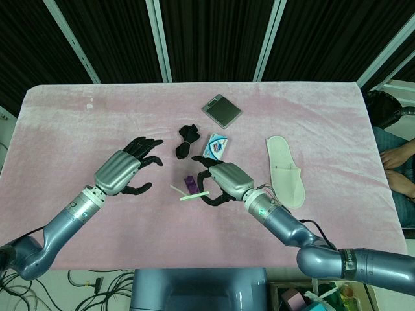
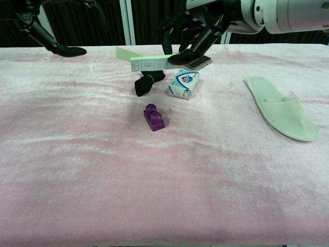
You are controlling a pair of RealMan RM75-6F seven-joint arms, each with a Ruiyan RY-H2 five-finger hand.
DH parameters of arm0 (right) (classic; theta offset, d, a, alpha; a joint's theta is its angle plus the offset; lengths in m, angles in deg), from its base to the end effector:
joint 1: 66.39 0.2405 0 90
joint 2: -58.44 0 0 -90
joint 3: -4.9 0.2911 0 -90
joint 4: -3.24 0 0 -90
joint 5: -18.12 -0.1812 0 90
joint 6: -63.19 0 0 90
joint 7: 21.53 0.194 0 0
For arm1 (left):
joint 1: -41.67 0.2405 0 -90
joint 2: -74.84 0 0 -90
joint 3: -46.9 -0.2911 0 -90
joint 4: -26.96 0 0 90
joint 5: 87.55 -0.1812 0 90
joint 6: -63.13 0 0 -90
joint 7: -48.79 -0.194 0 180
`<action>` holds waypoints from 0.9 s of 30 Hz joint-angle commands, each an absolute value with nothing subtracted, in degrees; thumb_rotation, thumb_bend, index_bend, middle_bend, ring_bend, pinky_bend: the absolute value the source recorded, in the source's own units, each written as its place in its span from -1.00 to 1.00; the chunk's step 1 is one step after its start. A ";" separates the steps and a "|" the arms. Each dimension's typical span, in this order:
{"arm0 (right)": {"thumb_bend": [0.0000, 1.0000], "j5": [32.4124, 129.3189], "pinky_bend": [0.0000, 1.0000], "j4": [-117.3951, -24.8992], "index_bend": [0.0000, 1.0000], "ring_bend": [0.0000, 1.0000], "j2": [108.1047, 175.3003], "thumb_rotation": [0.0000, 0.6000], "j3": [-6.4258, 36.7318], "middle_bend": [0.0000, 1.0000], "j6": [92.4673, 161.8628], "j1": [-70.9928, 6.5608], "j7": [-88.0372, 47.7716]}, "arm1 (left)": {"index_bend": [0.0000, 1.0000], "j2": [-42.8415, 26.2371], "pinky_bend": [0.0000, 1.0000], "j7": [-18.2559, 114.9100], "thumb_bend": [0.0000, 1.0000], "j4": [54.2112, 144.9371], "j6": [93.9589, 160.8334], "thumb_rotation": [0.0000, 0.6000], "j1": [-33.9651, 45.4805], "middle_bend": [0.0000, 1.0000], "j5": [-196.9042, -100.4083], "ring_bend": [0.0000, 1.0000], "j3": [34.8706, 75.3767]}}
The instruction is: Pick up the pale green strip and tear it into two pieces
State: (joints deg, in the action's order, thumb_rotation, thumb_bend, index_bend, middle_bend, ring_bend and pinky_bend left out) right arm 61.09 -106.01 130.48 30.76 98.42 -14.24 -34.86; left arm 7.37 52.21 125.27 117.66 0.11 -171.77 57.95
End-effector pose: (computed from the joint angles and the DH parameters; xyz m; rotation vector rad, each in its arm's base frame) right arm -0.0286 -0.3959 0.0536 2.0375 -1.4035 1.1476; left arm -0.1169 0.3849 0.1040 -2.0114 -0.8822 -1.1984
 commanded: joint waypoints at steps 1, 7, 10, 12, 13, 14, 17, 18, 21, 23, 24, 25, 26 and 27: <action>0.00 60.69 -0.70 -105.43 0.42 -0.85 131.97 1.00 30.06 -0.95 100.06 -12.52 -34.92 | -0.30 7.06 -1.00 51.75 -0.34 126.01 116.78 1.00 -0.50 -0.94 -170.86 -1.00 58.10; 0.00 59.16 -0.71 -104.06 0.43 -0.85 134.10 1.00 28.23 -0.95 102.43 -9.37 -36.36 | -0.24 6.88 -1.00 51.65 -0.27 127.26 114.83 1.00 -1.57 -0.94 -168.28 -1.00 58.45; 0.01 57.90 -0.71 -103.60 0.43 -0.85 134.55 1.00 27.52 -0.95 103.30 -8.26 -36.61 | -0.24 7.24 -1.00 51.61 -0.27 127.82 113.81 1.00 -2.00 -0.94 -167.58 -1.00 58.29; 0.01 57.06 -0.71 -103.34 0.43 -0.85 134.71 1.00 26.94 -0.95 103.87 -7.57 -36.68 | -0.24 7.54 -1.00 51.88 -0.27 128.29 113.43 1.00 -2.22 -0.94 -167.18 -1.00 58.32; 0.01 56.80 -0.71 -103.27 0.43 -0.85 134.75 1.00 26.72 -0.95 104.09 -7.35 -36.69 | -0.24 7.67 -1.00 52.08 -0.27 128.47 113.31 1.00 -2.30 -0.94 -167.02 -1.00 58.37; 0.01 56.58 -0.71 -103.22 0.43 -0.85 134.78 1.00 26.49 -0.95 104.29 -7.14 -36.71 | -0.23 7.83 -1.00 52.28 -0.27 128.65 113.16 1.00 -2.37 -0.94 -166.83 -1.00 58.41; 0.01 56.07 -0.70 -102.99 0.43 -0.85 134.80 1.00 25.86 -0.95 104.81 -6.58 -36.75 | -0.24 8.61 -1.00 52.79 -0.28 129.22 112.11 1.00 -2.67 -0.95 -165.94 -1.00 58.35; 0.01 55.83 -0.70 -102.87 0.43 -0.85 134.81 1.00 25.57 -0.95 105.19 -6.29 -36.66 | -0.25 9.21 -1.00 52.91 -0.28 129.59 111.32 1.00 -2.90 -0.95 -165.39 -1.00 58.25; 0.01 55.58 -0.70 -102.79 0.43 -0.85 134.75 1.00 25.12 -0.95 105.68 -5.90 -36.38 | -0.26 9.94 -1.00 52.86 -0.28 129.92 110.32 1.00 -3.23 -0.95 -164.54 -1.00 58.07; 0.01 55.50 -0.70 -102.70 0.43 -0.85 134.70 1.00 24.70 -0.95 106.00 -5.65 -36.34 | -0.26 10.17 -1.00 52.85 -0.28 130.02 109.81 1.00 -3.48 -0.95 -164.02 -1.00 58.03; 0.01 55.47 -0.70 -102.67 0.43 -0.85 134.69 1.00 24.54 -0.95 106.13 -5.55 -36.31 | -0.26 10.24 -1.00 52.84 -0.28 130.09 109.62 1.00 -3.57 -0.95 -163.86 -1.00 58.00; 0.02 55.42 -0.70 -102.65 0.43 -0.85 134.68 1.00 24.41 -0.95 106.23 -5.47 -36.24 | -0.26 10.31 -1.00 52.82 -0.28 130.15 109.41 1.00 -3.68 -0.95 -163.73 -1.00 57.95; 0.02 55.39 -0.70 -102.64 0.43 -0.85 134.68 1.00 24.35 -0.95 106.29 -5.43 -36.19 | -0.26 10.34 -1.00 52.81 -0.28 130.18 109.29 1.00 -3.74 -0.95 -163.69 -1.00 57.91; 0.02 55.35 -0.71 -102.63 0.43 -0.85 134.67 1.00 24.25 -0.95 106.40 -5.37 -36.08 | -0.26 10.39 -1.00 52.73 -0.28 130.24 109.00 1.00 -3.87 -0.95 -163.62 -1.00 57.80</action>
State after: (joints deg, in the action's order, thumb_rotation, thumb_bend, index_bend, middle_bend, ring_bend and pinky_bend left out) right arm 55.37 -102.64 134.67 24.26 106.39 -5.38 -36.09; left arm 10.34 52.78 130.18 109.14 -3.78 -163.68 57.88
